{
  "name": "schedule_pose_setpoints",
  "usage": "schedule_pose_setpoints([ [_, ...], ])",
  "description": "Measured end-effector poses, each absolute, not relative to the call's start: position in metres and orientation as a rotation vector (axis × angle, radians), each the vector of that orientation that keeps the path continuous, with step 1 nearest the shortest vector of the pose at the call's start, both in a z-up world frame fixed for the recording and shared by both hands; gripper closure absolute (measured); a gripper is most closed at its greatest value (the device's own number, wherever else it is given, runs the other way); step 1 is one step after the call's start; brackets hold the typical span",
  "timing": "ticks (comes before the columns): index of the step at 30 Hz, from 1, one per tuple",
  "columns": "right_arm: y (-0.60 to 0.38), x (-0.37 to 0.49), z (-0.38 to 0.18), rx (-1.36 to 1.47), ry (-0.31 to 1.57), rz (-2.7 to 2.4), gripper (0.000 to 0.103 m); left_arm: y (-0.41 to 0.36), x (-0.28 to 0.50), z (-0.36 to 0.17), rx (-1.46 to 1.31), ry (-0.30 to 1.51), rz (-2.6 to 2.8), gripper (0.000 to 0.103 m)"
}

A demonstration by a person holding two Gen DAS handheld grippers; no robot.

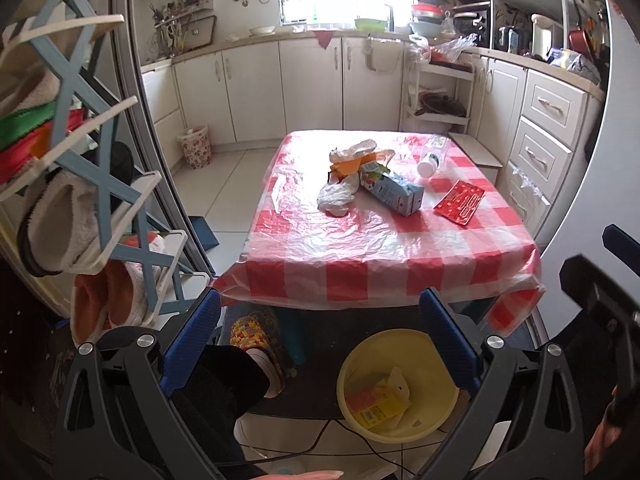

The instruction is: Collect trash

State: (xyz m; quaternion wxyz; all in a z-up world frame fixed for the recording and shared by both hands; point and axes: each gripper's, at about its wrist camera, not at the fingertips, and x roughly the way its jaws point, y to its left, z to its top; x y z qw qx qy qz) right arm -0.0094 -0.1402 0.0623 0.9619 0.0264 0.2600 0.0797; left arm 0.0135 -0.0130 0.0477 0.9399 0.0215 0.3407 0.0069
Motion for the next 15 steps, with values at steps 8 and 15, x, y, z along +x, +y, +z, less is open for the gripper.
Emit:
schedule_pose_setpoints([
  [8,-0.135,-0.041,0.065,0.041,0.492,0.158,0.007,-0.01,-0.02,0.068,0.056,0.645,0.007,0.008],
  [15,-0.134,-0.052,0.069,0.037,0.477,0.142,0.007,-0.004,-0.028,0.073,0.043,0.639,0.008,0.008],
])
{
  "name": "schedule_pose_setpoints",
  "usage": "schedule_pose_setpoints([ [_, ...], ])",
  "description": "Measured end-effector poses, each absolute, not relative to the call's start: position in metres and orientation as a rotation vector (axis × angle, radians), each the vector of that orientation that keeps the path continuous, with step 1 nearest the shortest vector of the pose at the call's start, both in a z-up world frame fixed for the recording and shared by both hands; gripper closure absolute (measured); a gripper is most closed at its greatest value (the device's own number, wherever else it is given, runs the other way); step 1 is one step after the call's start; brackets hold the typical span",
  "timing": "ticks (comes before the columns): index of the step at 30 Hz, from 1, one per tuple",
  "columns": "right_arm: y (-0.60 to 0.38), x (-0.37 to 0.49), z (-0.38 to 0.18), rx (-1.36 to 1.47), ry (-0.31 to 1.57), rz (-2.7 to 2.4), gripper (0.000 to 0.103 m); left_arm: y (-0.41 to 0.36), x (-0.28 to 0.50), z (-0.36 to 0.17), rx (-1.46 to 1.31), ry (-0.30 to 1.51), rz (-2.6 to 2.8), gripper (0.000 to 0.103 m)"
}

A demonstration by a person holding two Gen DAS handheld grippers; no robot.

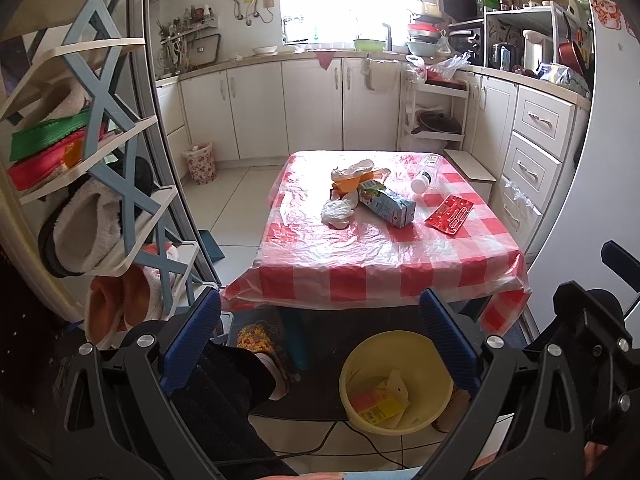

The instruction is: Collect trash

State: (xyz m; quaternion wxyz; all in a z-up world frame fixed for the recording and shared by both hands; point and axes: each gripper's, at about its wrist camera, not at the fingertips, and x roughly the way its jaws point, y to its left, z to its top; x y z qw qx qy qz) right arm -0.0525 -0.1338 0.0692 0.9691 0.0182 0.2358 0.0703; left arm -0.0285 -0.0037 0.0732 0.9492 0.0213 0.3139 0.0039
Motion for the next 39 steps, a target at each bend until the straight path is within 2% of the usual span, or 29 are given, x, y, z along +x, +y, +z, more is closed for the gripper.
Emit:
schedule_pose_setpoints([
  [39,-0.1301,-0.0574,0.068,0.025,0.47,0.144,0.007,-0.0086,-0.0268,0.0761,0.064,0.645,0.013,0.008],
])
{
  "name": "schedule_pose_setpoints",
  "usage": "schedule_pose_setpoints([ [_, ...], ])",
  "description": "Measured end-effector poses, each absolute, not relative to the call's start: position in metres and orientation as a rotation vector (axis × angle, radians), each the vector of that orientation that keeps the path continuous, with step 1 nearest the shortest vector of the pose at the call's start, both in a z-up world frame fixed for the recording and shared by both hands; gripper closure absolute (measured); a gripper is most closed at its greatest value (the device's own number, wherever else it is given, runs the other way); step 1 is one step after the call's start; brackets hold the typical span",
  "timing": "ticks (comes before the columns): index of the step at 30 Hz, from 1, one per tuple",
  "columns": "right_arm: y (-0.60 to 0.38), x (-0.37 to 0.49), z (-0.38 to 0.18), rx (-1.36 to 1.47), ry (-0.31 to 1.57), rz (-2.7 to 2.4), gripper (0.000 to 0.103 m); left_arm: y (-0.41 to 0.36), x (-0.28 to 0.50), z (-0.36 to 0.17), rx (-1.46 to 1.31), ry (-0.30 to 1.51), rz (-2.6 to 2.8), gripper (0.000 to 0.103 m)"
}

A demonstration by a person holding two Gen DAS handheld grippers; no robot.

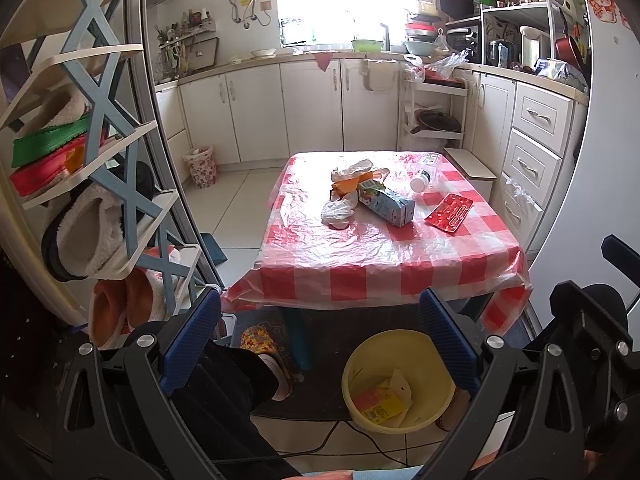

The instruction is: Collect trash

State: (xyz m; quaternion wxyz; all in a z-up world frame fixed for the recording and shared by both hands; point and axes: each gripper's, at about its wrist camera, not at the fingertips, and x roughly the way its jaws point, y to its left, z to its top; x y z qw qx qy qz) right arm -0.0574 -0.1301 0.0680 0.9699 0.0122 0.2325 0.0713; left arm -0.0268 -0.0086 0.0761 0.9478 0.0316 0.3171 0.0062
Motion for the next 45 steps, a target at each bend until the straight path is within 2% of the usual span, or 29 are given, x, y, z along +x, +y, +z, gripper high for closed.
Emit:
schedule_pose_setpoints([
  [45,-0.1305,-0.058,0.0672,0.025,0.476,0.144,0.007,-0.0155,-0.0311,0.0756,0.053,0.631,-0.026,0.008],
])
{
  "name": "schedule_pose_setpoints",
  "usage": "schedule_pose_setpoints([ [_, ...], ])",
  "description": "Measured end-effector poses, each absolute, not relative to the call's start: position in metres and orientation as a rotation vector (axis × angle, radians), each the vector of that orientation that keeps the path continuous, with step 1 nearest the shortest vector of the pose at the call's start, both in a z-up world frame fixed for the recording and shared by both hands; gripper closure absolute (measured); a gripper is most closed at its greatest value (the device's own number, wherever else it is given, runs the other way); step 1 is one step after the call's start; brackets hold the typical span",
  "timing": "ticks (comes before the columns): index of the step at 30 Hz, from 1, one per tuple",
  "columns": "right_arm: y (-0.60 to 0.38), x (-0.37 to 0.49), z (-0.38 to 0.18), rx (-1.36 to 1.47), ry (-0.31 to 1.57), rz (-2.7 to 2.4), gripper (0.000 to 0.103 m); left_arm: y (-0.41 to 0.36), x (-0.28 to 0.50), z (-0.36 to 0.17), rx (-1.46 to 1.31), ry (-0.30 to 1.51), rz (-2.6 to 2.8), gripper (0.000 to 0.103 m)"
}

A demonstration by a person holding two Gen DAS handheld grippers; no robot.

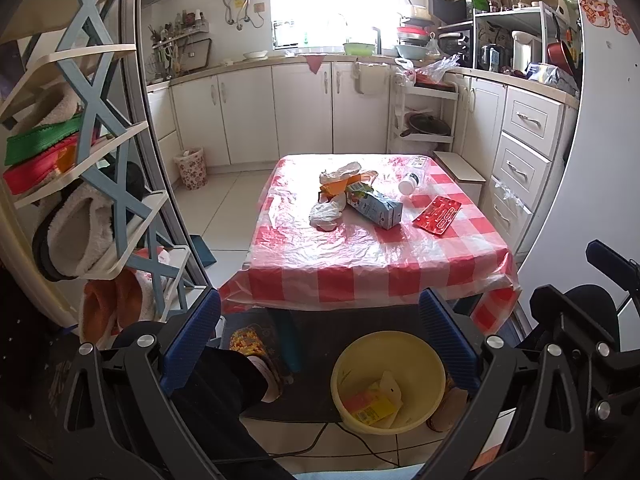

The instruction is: Collect trash

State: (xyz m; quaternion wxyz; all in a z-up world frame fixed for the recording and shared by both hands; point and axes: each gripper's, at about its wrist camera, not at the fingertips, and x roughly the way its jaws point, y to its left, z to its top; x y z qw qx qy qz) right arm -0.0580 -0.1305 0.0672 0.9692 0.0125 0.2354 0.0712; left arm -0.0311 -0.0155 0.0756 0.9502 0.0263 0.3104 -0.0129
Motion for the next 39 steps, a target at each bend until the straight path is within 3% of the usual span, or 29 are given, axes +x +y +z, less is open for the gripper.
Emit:
schedule_pose_setpoints([
  [39,-0.1301,-0.0571,0.0622,0.027,0.491,0.148,0.007,-0.0103,-0.027,0.0674,0.057,0.651,-0.003,0.008],
])
